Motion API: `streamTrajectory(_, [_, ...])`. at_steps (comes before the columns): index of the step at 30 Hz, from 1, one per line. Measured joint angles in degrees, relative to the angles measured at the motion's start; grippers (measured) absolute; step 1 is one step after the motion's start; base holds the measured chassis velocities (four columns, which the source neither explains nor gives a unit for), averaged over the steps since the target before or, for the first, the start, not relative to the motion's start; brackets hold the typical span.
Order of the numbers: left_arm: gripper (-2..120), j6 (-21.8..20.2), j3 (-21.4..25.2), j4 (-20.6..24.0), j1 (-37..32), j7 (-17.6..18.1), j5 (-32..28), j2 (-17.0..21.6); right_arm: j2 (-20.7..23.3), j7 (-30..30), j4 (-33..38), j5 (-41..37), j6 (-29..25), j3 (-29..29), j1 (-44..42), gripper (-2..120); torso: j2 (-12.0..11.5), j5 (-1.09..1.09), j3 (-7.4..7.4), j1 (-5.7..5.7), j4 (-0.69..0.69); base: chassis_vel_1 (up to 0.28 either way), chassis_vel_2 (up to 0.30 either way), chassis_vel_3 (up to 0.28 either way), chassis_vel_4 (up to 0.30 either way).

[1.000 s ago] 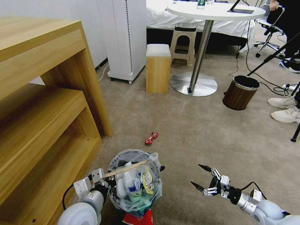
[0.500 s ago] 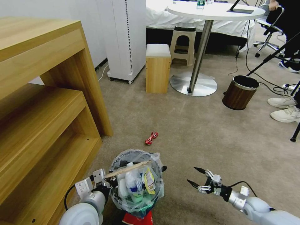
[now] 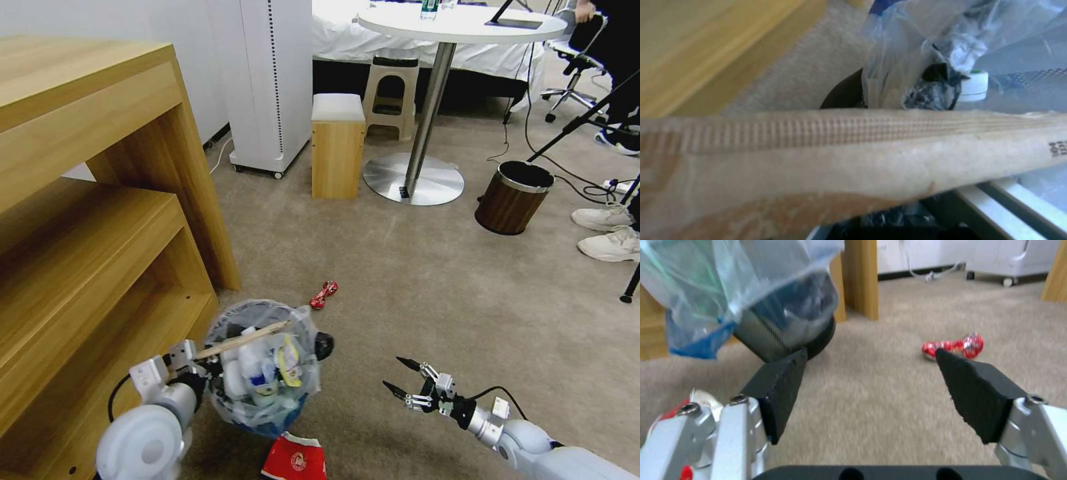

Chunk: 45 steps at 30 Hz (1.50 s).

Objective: Pick up the trash bin and place the garbage on the floor into it.

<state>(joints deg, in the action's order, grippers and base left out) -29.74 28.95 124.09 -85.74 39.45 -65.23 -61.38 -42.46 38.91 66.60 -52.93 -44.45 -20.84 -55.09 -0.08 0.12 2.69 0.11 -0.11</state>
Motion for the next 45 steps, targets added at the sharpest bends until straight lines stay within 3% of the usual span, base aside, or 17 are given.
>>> streamTrajectory(8, [0, -0.14, 3.97, -3.22, 0.66, 1.95, -3.28, 1.85, -0.53, -2.18, 2.07, 1.25, -0.45, 0.79, -0.72, 66, 0.0, 0.01, 0.0, 0.0, 0.01, 0.0, 0.0, 0.0, 0.0])
streamTrajectory(17, [0, -0.81, 5.27, -3.49, 0.97, 3.51, -6.57, 3.54, -0.92, -2.88, 2.23, 1.79, -0.6, 1.17, -1.04, 56, 0.0, 0.01, 0.0, 0.0, 0.0, 0.0, 0.0, 0.0, 0.0])
streamTrajectory(24, [0, -0.87, 5.27, -3.44, 1.1, 3.63, -7.37, 4.28, -1.09, -3.55, 1.89, 2.6, -0.61, 1.35, -0.48, 67, 0.0, 0.0, 0.0, 0.0, 0.01, 0.0, 0.0, 0.0, 0.0])
streamTrajectory(30, [0, -0.9, 5.21, -2.58, 0.99, 4.04, -8.0, 4.41, -0.61, -1.62, 0.46, 3.78, -0.67, -1.64, 1.64, 72, 0.0, 0.01, 0.0, 0.0, 0.0, 0.0, 0.0, 0.0, 0.0])
streamTrajectory(45, [0, -1.16, 5.34, -1.8, 0.34, 4.89, -8.05, 3.12, -2.61, 3.62, 0.0, 7.42, -1.86, -13.2, 7.7, 66, 0.0, 0.01, -0.01, 0.0, 0.01, 0.0, 0.0, 0.0, 0.0])
